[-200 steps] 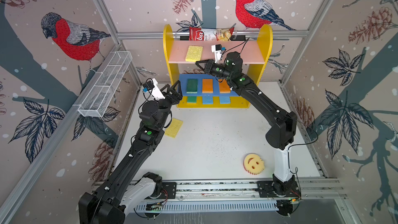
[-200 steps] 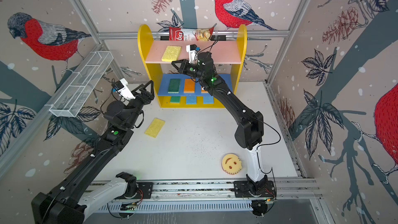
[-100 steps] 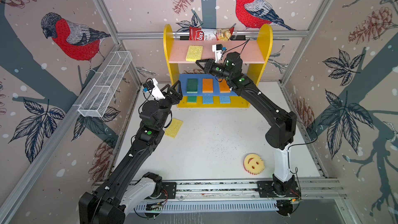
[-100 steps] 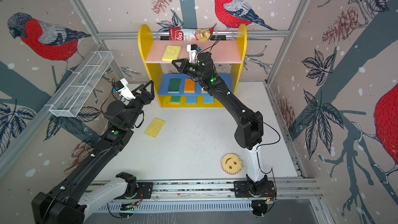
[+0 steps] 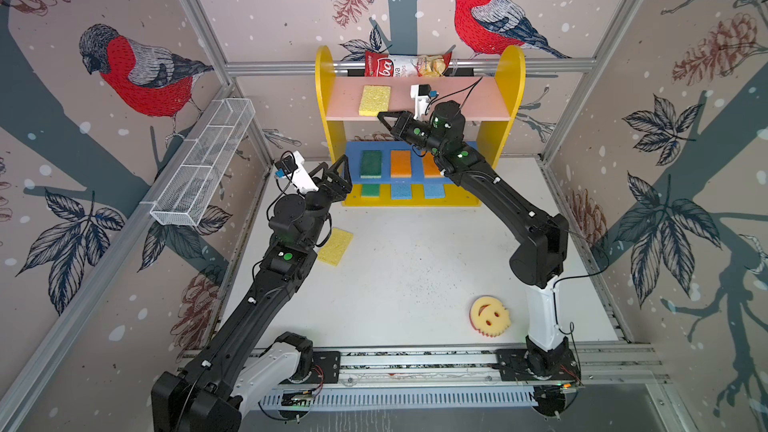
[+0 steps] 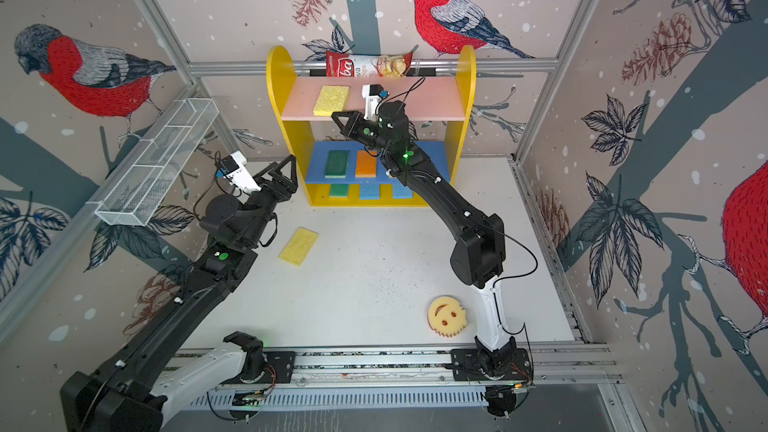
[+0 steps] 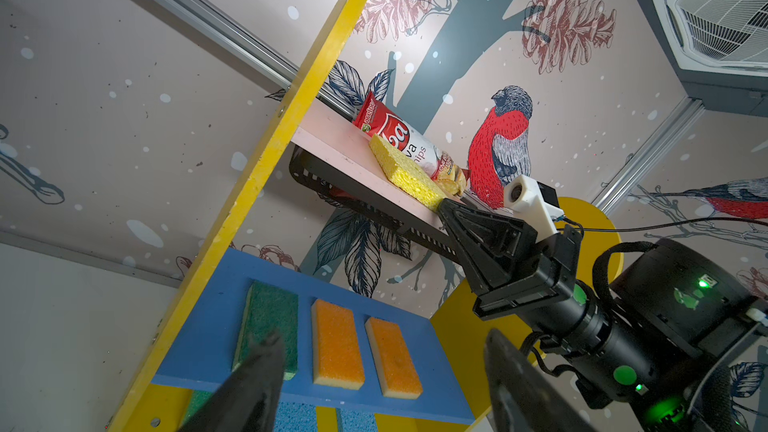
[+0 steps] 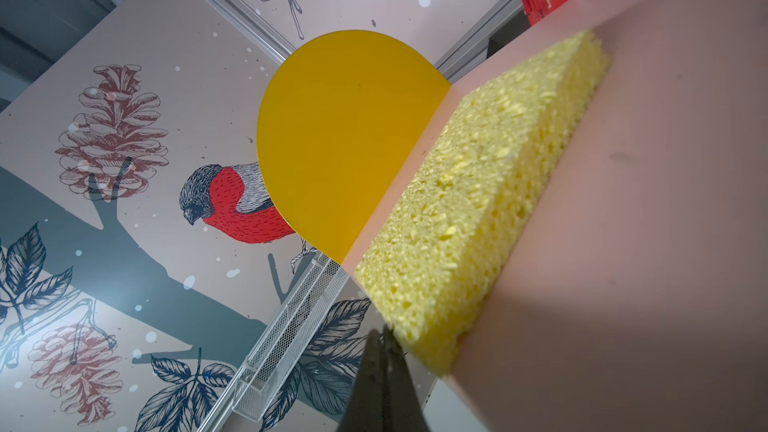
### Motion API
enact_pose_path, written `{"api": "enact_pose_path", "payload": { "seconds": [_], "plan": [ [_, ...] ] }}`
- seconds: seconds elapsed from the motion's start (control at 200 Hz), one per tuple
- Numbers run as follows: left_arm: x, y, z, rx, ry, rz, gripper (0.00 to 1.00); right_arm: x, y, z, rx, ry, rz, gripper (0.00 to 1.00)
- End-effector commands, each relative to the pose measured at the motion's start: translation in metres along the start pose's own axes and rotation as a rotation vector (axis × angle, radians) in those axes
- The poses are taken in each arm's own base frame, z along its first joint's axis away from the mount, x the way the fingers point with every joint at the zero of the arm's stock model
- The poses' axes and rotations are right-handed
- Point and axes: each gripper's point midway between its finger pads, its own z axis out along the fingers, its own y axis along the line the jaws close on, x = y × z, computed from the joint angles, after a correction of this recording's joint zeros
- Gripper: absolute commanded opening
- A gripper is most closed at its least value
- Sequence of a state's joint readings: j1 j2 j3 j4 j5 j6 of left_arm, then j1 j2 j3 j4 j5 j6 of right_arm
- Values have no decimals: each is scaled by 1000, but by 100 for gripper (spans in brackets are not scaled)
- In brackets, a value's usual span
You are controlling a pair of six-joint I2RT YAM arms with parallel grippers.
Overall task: Place and organize the cleaning sponges onto the shelf
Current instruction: 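Press the sponge flat onto the pink top shelf with the right gripper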
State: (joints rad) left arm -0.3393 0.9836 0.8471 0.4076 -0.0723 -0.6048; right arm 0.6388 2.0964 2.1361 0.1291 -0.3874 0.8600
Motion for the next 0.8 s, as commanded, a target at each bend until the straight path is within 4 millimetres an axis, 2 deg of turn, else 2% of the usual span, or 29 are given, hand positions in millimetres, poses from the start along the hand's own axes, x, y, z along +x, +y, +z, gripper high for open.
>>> {"api": "enact_pose_path", "payload": {
  "seconds": [0.0, 0.18, 0.795],
  "plan": [
    [-6, -4, -1, 20, -20, 0, 75, -24, -18, 1, 88, -135, -42, 0],
    [-5, -4, -1, 17, -20, 1, 75, -20, -16, 6, 133, -145, -102, 0],
    [-2, -1, 1, 13, -15, -4, 75, -23, -30, 11, 184, -175, -92, 0]
  ]
}}
